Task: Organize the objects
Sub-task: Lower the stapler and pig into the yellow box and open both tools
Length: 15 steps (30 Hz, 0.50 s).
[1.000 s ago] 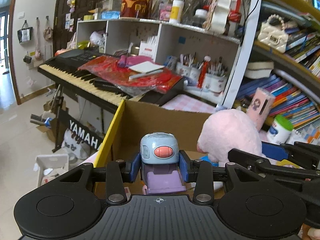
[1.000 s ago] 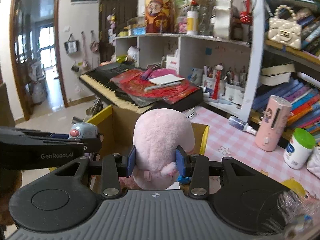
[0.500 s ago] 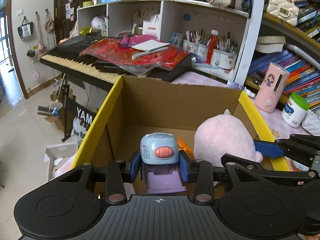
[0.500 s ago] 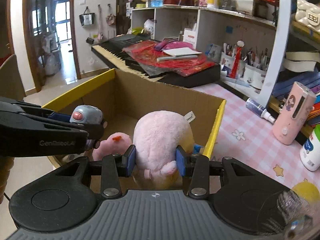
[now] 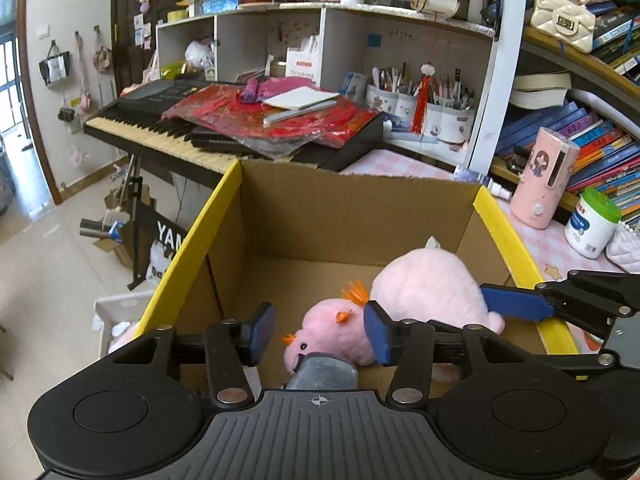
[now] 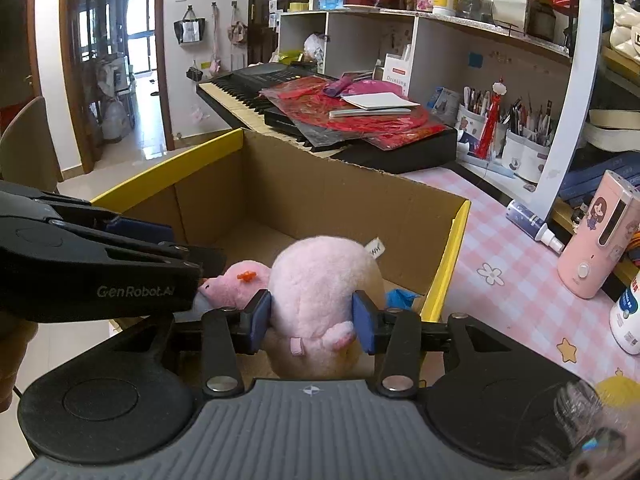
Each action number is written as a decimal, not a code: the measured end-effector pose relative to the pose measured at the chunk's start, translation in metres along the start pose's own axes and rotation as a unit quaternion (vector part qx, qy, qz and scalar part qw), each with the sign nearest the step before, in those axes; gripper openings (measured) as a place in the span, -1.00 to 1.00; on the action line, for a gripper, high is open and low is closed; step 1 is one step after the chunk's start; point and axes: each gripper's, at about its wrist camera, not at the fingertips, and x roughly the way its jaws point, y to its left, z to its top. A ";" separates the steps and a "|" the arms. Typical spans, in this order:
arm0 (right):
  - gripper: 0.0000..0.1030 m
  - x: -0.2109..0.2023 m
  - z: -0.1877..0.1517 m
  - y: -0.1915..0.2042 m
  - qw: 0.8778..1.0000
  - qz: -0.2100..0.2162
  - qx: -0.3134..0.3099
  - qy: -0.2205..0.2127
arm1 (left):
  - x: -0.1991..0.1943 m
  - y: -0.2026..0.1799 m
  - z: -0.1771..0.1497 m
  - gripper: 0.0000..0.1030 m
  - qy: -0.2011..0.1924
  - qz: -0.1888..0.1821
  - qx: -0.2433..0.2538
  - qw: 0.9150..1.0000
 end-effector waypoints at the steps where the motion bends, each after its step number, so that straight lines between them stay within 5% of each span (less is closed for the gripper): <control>1: -0.12 -0.001 0.000 0.000 1.000 0.000 -0.001 -0.002 | -0.002 -0.001 0.001 0.01 -0.004 0.001 0.002 1.000; 9: 0.31 -0.024 0.002 0.003 0.999 -0.016 -0.005 -0.046 | -0.027 0.000 0.003 0.42 -0.043 0.002 -0.012 0.999; 15: 0.32 -0.048 0.004 0.005 0.996 -0.057 0.023 -0.071 | -0.049 0.006 0.001 0.67 -0.072 -0.005 -0.022 0.997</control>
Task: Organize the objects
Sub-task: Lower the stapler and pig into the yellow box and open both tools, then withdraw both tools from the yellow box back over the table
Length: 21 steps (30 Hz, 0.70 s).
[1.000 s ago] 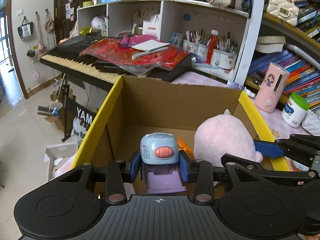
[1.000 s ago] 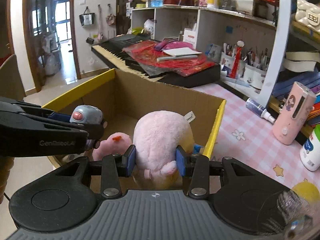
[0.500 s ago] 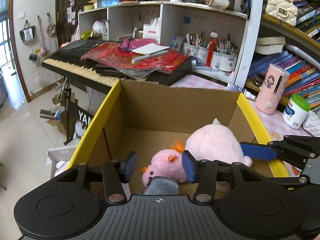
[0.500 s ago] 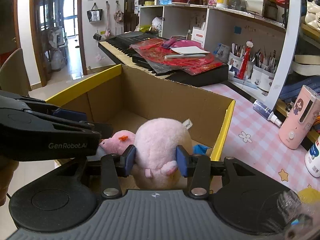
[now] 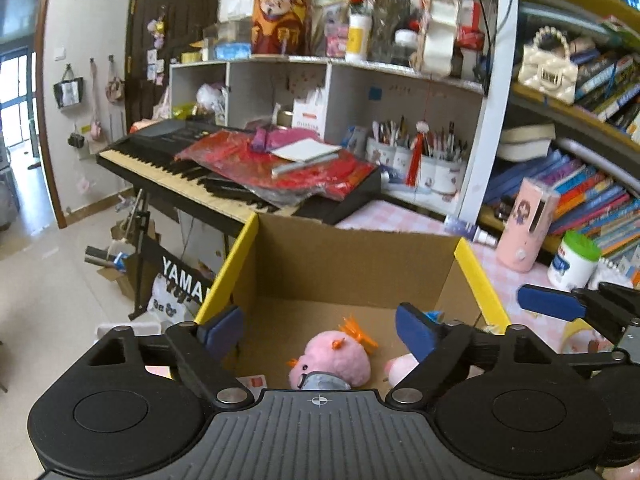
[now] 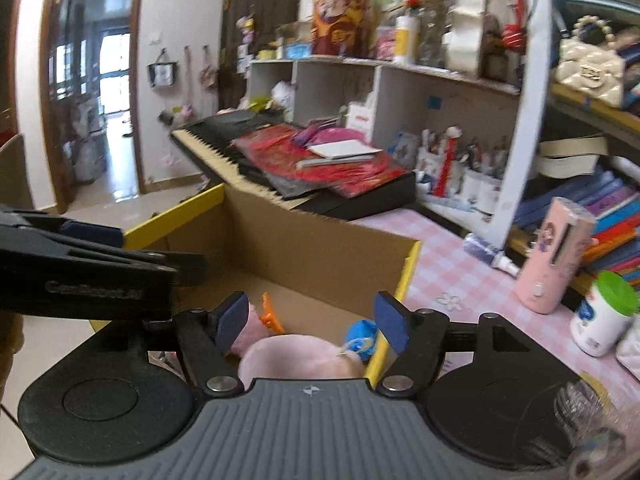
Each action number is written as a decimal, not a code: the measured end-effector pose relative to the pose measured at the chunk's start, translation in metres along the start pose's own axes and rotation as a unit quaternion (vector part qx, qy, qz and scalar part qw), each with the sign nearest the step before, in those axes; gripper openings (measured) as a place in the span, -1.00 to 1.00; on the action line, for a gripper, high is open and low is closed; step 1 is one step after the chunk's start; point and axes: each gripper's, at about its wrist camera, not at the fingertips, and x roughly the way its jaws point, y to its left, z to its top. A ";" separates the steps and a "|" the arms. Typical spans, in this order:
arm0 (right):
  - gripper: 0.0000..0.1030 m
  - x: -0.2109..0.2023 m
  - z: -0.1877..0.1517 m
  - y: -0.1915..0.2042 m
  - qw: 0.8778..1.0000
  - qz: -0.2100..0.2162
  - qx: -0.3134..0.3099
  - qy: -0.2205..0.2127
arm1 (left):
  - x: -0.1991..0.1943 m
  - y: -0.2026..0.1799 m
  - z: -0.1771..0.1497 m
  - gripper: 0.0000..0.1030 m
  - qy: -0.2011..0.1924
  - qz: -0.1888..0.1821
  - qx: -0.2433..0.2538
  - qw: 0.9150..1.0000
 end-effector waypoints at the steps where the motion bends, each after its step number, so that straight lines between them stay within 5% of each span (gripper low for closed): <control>1: 0.34 -0.004 0.001 0.000 1.000 -0.006 0.003 -0.004 | -0.003 0.002 -0.001 0.68 -0.001 -0.003 -0.005 1.000; 12: 0.49 -0.039 -0.011 0.020 0.996 -0.084 0.031 -0.009 | -0.034 0.020 -0.016 0.72 -0.002 -0.018 -0.011 1.000; 21: 0.58 -0.057 -0.035 0.045 0.990 -0.125 0.056 0.033 | -0.057 0.030 -0.038 0.74 0.020 -0.030 0.003 0.999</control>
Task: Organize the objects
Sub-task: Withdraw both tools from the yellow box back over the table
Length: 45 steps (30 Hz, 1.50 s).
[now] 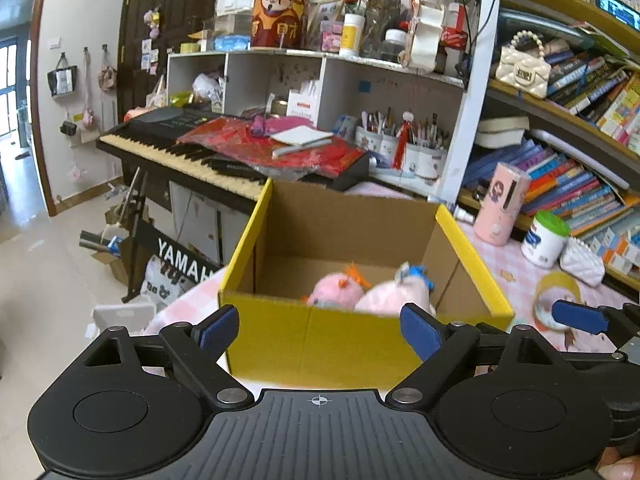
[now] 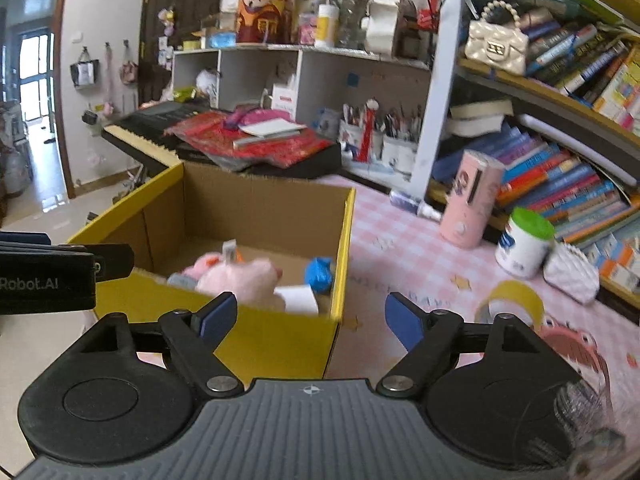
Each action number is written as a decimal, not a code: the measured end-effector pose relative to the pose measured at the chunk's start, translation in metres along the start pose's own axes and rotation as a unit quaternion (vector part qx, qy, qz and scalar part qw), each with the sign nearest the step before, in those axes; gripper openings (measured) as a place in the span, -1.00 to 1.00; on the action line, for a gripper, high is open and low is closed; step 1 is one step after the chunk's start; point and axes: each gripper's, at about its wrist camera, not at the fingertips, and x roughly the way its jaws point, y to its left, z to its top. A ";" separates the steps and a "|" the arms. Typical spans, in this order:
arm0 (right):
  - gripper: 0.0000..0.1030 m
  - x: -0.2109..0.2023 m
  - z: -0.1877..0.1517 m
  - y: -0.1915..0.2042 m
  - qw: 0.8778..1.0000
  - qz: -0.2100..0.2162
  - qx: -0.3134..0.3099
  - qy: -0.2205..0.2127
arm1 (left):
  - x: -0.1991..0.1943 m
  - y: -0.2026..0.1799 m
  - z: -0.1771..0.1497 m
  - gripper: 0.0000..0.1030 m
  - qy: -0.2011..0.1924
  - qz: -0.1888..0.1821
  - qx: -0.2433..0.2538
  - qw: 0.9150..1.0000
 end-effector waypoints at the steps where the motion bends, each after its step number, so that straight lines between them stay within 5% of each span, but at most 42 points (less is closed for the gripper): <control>1: 0.60 -0.003 -0.004 0.002 1.000 -0.004 0.002 0.004 | -0.002 0.001 -0.003 0.74 0.003 -0.001 0.001 1.000; 18: 0.77 -0.056 -0.064 0.023 0.994 -0.078 0.035 0.061 | -0.040 0.009 -0.056 0.80 0.060 -0.006 0.045 0.997; 45: 0.80 -0.116 -0.114 -0.010 0.973 -0.188 0.102 0.085 | -0.046 -0.050 -0.079 0.85 0.095 -0.117 0.128 0.980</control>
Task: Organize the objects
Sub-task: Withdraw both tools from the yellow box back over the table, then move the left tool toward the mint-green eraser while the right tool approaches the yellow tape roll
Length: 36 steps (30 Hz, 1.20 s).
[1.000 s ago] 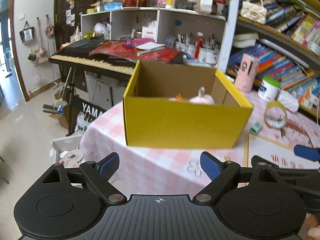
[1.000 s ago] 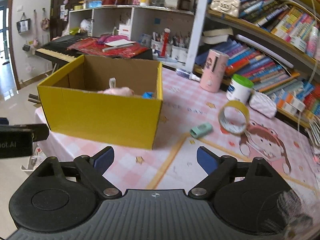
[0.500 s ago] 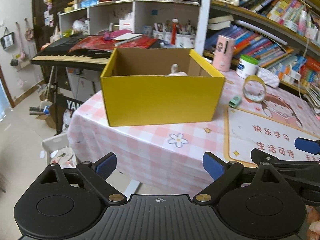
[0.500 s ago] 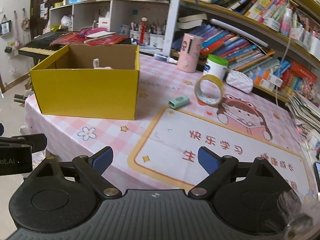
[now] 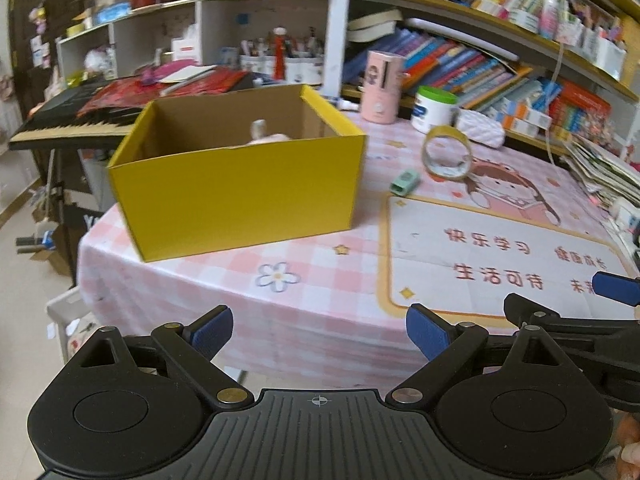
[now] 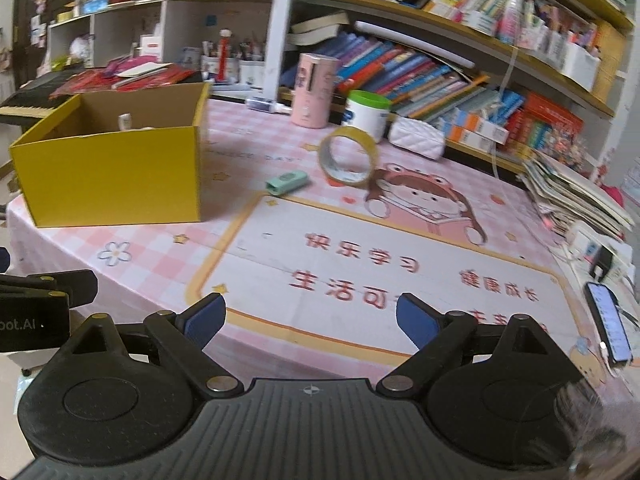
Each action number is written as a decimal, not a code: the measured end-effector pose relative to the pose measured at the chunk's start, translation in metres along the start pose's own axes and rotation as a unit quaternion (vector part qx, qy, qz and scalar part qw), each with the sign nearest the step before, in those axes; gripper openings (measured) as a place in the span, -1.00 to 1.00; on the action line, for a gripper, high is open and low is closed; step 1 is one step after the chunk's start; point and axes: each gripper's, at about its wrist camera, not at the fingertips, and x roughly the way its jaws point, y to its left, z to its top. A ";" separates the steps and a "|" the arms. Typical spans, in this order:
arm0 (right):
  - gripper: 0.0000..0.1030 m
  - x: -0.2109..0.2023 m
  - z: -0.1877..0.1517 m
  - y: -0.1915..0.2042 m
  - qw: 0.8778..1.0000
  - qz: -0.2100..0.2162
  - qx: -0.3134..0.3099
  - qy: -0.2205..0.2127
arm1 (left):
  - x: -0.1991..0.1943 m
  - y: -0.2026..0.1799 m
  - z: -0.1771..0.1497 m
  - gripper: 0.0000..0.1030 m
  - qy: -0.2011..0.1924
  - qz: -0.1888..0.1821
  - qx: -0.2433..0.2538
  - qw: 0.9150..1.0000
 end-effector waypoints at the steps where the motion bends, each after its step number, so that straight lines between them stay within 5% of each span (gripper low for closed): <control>1: 0.80 0.000 -0.001 -0.004 1.000 -0.005 0.004 0.001 | 0.002 -0.004 0.001 0.85 0.001 -0.004 0.005 1.000; 14: 0.80 0.015 -0.001 -0.043 0.998 -0.041 0.042 0.013 | 0.026 -0.039 0.017 0.85 0.005 -0.032 0.043 0.999; 36: 0.80 0.096 0.060 -0.098 0.999 -0.017 0.029 0.008 | 0.093 -0.084 0.079 0.85 -0.009 -0.011 0.020 1.000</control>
